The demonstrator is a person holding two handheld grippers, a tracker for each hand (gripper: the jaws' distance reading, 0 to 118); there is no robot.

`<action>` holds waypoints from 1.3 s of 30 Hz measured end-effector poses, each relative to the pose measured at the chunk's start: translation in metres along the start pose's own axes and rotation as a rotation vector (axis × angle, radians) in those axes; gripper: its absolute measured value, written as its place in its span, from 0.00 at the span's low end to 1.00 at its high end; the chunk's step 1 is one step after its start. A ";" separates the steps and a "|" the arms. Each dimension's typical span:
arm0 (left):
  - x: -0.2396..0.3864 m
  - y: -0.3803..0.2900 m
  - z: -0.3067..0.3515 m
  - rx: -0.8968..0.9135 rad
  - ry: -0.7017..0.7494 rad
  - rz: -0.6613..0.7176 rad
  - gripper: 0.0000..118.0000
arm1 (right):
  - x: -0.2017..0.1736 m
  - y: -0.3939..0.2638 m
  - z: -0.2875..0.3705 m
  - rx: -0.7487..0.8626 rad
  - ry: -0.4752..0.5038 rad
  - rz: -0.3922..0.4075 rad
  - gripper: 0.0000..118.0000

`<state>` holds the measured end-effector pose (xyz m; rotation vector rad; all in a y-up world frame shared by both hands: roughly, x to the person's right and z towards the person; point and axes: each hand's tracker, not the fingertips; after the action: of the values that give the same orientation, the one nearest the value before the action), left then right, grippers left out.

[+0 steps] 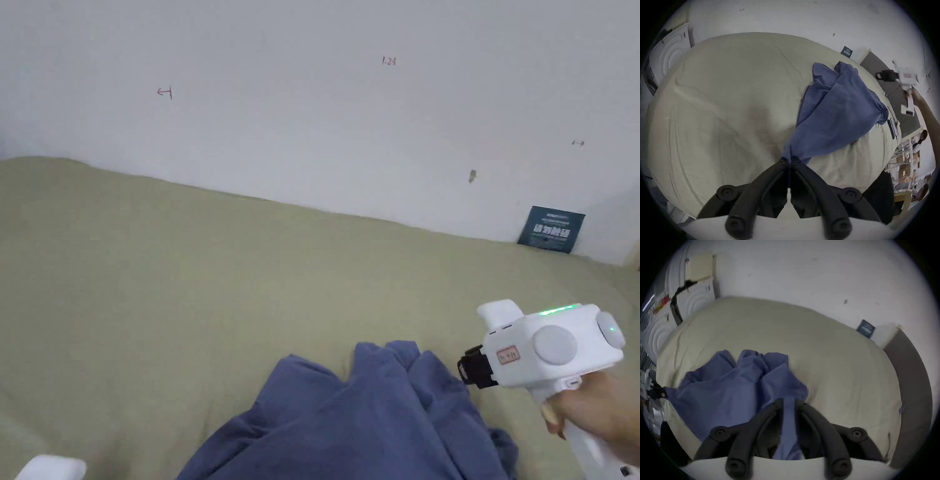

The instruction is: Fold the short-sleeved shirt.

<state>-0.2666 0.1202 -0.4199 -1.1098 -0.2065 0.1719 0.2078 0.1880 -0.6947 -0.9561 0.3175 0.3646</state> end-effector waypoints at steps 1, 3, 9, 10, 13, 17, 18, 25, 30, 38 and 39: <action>-0.001 -0.001 -0.001 -0.005 -0.003 0.015 0.02 | 0.003 0.012 -0.013 -0.049 0.010 0.028 0.38; -0.005 -0.003 -0.003 -0.015 -0.016 0.040 0.02 | 0.006 0.026 -0.036 -0.118 0.040 0.096 0.96; -0.017 -0.006 -0.017 -0.041 -0.039 0.093 0.02 | 0.005 0.027 -0.078 -0.082 0.107 0.117 0.96; -0.017 -0.005 -0.019 -0.043 -0.040 0.097 0.02 | 0.005 0.025 -0.085 -0.077 0.115 0.118 0.96; -0.024 -0.007 -0.022 -0.035 -0.048 0.117 0.02 | 0.003 0.013 -0.100 -0.089 0.129 0.129 0.86; -0.031 -0.010 -0.022 -0.019 -0.069 0.150 0.02 | 0.003 -0.002 -0.083 0.040 0.137 0.141 0.04; -0.031 -0.010 -0.022 -0.017 -0.074 0.152 0.02 | 0.005 -0.005 -0.074 0.093 0.129 0.130 0.03; -0.029 -0.007 -0.012 0.026 -0.063 0.137 0.02 | 0.020 -0.005 -0.008 0.223 0.136 -0.009 0.03; -0.026 0.023 0.026 0.176 -0.086 0.130 0.02 | 0.032 0.005 0.050 0.291 0.107 -0.066 0.03; -0.015 0.138 0.099 0.367 -0.021 0.018 0.02 | 0.047 0.031 0.141 0.433 -0.034 -0.119 0.03; -0.013 0.152 0.106 0.384 -0.003 0.016 0.02 | 0.050 0.036 0.149 0.439 -0.034 -0.127 0.03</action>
<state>-0.3113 0.2752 -0.5123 -0.7293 -0.1587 0.2177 0.2517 0.3393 -0.6612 -0.5355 0.2890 0.1827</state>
